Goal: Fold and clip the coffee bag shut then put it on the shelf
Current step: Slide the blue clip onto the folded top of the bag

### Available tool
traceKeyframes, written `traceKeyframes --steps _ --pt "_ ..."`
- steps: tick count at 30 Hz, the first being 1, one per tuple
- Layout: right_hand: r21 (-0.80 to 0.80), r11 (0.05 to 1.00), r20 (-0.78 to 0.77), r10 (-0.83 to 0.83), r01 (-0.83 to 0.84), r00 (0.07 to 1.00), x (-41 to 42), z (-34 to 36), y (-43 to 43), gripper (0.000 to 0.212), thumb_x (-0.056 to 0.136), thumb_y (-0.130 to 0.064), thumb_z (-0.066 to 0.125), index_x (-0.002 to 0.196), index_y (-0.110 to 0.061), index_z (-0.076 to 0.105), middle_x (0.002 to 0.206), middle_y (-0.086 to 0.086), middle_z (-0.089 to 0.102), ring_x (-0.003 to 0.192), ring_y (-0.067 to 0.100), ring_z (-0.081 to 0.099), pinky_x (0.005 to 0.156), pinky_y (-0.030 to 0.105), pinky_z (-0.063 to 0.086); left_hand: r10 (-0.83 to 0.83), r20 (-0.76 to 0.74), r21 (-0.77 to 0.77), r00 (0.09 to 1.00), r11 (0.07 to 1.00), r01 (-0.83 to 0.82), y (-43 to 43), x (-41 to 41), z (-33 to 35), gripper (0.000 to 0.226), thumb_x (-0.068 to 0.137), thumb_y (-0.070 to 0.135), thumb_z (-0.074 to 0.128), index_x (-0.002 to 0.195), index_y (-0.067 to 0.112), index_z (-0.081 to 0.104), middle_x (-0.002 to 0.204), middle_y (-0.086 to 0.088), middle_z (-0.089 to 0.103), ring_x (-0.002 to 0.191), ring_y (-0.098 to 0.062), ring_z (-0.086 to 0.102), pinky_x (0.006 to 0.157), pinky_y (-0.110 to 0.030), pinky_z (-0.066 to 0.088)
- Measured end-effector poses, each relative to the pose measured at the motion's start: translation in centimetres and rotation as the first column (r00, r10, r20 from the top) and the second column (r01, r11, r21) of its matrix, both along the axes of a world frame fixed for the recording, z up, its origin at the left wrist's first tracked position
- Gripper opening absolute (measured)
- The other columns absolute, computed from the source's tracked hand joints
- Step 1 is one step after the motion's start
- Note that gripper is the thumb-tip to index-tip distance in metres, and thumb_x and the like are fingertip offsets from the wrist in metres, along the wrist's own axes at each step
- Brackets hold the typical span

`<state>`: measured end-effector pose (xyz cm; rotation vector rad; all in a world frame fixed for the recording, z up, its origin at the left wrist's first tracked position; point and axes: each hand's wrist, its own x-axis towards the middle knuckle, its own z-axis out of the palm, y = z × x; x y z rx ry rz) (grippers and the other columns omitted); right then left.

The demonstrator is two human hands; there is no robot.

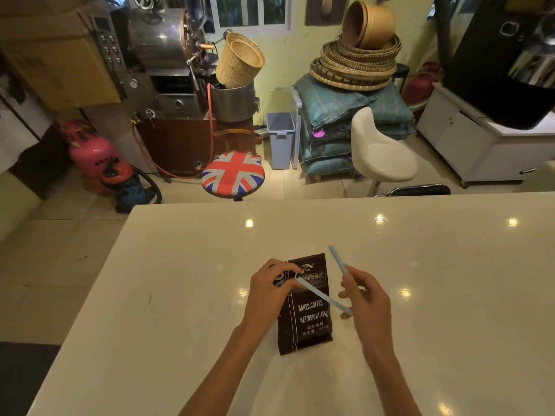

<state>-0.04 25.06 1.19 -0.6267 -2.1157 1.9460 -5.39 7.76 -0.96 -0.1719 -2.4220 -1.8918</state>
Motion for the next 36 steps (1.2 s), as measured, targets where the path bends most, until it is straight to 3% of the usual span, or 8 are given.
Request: traceKeyframes --steps 5,8,12,17,20,25,30,36 --pt "-0.321 0.900 0.152 0.355 -0.294 0.922 1.6 0.5 3.0 0.021 0.089 -0.023 0.063 0.102 -0.010 0.073 0.097 0.018 0.074 0.079 0.028 0.072 0.070 0.032 0.062 -0.050 -0.040 0.050 0.998 0.997 0.052 -1.6 -0.4 -0.6 0.030 0.078 0.002 0.077 0.084 0.031 0.072 0.092 0.007 0.066 0.091 -0.010 0.064 0.082 -0.028 0.057" --pt "-0.430 0.848 0.155 0.406 -0.309 0.900 2.0 0.8 4.3 0.025 0.082 -0.017 0.068 0.102 -0.003 0.073 0.098 0.024 0.074 0.081 0.026 0.072 0.075 0.027 0.061 -0.163 -0.086 -0.052 0.983 0.986 0.159 -2.0 -1.1 0.0 0.031 0.081 -0.002 0.072 0.091 0.028 0.072 0.095 0.007 0.063 0.093 -0.003 0.061 0.085 -0.015 0.050" --pt "-0.061 0.972 0.043 0.231 -0.228 0.972 1.8 2.0 6.9 0.016 0.080 -0.003 0.073 0.094 -0.010 0.076 0.092 0.009 0.077 0.082 0.010 0.071 0.073 0.011 0.055 -0.306 0.016 -0.142 0.952 0.942 0.305 -2.5 -1.8 0.2 0.037 0.090 0.007 0.064 0.117 0.032 0.062 0.114 0.011 0.055 0.110 -0.002 0.054 0.095 -0.021 0.050" --pt "0.175 0.979 -0.153 0.133 -0.106 0.979 0.7 2.9 9.6 0.020 0.084 0.002 0.069 0.095 -0.012 0.076 0.102 -0.011 0.075 0.086 -0.003 0.068 0.074 0.005 0.050 -0.325 0.175 0.133 0.929 0.943 0.305 -2.5 -1.4 -0.1 0.081 0.092 0.003 0.062 0.142 0.053 0.024 0.150 0.012 0.032 0.132 -0.018 0.049 0.100 -0.042 0.053" --pt "0.155 0.982 -0.147 0.129 -0.106 0.981 -1.0 2.0 9.1 0.020 0.083 0.001 0.071 0.095 -0.014 0.077 0.097 -0.003 0.077 0.080 -0.005 0.068 0.069 0.005 0.050 -0.225 0.277 0.342 0.934 0.932 0.123 -2.1 -1.4 -0.2 0.082 0.089 -0.002 0.064 0.145 0.041 0.022 0.128 -0.010 0.061 0.110 -0.025 0.068 0.083 -0.044 0.061" --pt "0.001 0.978 -0.050 0.207 -0.207 0.977 -2.5 -0.1 8.6 0.023 0.082 0.002 0.071 0.098 -0.013 0.078 0.103 0.005 0.076 0.095 0.022 0.072 0.085 0.032 0.059 -0.182 0.309 0.400 0.934 0.915 0.046 -2.0 -1.3 -0.5 0.067 0.088 -0.003 0.064 0.136 0.031 0.033 0.114 -0.018 0.067 0.099 -0.025 0.073 0.072 -0.033 0.061" --pt "0.017 0.960 -0.065 0.280 -0.280 0.958 -2.2 -0.8 7.1 0.021 0.088 0.003 0.063 0.097 -0.010 0.077 0.097 0.004 0.077 0.091 0.026 0.071 0.071 0.024 0.060 -0.207 0.200 0.311 0.958 0.940 0.138 -1.9 -1.4 -0.5 0.044 0.094 -0.005 0.054 0.126 0.023 0.043 0.121 -0.016 0.058 0.108 -0.027 0.066 0.082 -0.043 0.061" --pt "0.098 0.946 -0.106 0.320 -0.310 0.942 -2.1 -0.2 4.3 0.021 0.082 0.002 0.071 0.094 -0.014 0.077 0.093 -0.002 0.077 0.087 0.009 0.071 0.073 0.012 0.053 -0.212 0.101 0.183 0.972 0.964 0.191 -1.3 -1.6 0.1 0.024 0.103 0.013 0.042 0.122 0.012 0.056 0.114 0.000 0.062 0.100 -0.006 0.063 0.083 -0.025 0.056"
